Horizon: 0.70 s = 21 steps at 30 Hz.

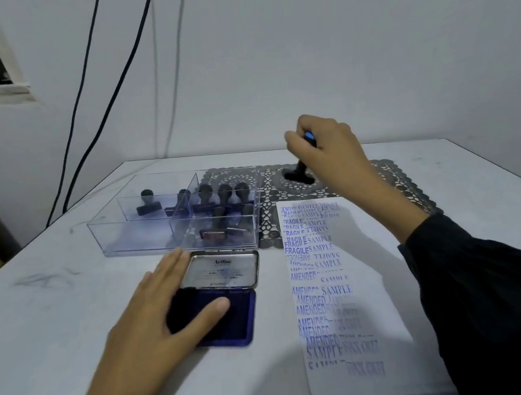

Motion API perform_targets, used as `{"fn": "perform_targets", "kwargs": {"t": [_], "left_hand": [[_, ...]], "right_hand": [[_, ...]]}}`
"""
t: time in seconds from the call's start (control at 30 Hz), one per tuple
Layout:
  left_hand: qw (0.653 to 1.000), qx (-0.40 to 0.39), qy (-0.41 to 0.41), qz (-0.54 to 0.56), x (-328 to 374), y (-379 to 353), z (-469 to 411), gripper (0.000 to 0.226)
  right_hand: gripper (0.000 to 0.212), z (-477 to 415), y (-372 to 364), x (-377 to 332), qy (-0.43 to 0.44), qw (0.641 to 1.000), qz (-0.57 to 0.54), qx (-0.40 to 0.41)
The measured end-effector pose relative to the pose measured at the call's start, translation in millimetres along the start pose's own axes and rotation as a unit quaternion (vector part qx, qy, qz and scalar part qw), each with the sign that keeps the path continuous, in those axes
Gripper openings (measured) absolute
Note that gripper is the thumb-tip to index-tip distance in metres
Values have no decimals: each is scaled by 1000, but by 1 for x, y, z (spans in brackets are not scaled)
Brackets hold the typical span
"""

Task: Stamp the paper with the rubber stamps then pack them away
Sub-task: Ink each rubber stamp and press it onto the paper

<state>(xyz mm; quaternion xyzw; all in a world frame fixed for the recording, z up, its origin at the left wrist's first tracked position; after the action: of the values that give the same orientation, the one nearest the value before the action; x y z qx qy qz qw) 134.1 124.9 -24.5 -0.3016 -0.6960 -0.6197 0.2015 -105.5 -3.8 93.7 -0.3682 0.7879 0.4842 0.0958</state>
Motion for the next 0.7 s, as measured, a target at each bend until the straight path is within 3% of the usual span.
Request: {"fn": "perform_targets", "kwargs": {"t": [0.13,0.27,0.4,0.7], "left_hand": [[997,-34,66,20,-27,9,6,111],[993,-78,80,-43,-26,4,9,123],[988,-85,79,-101,-25,1,9,125],[990,-72,49,-114,-34,-3,5,114]], "right_hand": [[31,16,-34,-35,21,997,-5,-68],[34,39,-83,-66,52,990,10,-130],[23,63,-120,-85,81,978,21,-192],[22,75,-137,-91,89,979,59,-176]]}}
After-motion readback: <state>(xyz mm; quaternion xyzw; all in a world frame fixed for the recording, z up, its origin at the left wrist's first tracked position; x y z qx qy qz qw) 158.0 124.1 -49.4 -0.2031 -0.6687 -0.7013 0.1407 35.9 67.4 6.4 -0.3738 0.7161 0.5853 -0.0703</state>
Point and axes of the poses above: each hand's wrist, its own z-axis away from the middle knuckle, its own y-axis out of the back of the hand, x = y × z, the point moved 5 cm from there along -z, towards the middle knuckle, and after that the axes turned 9 degrees about -x, right-handed, at the moved point
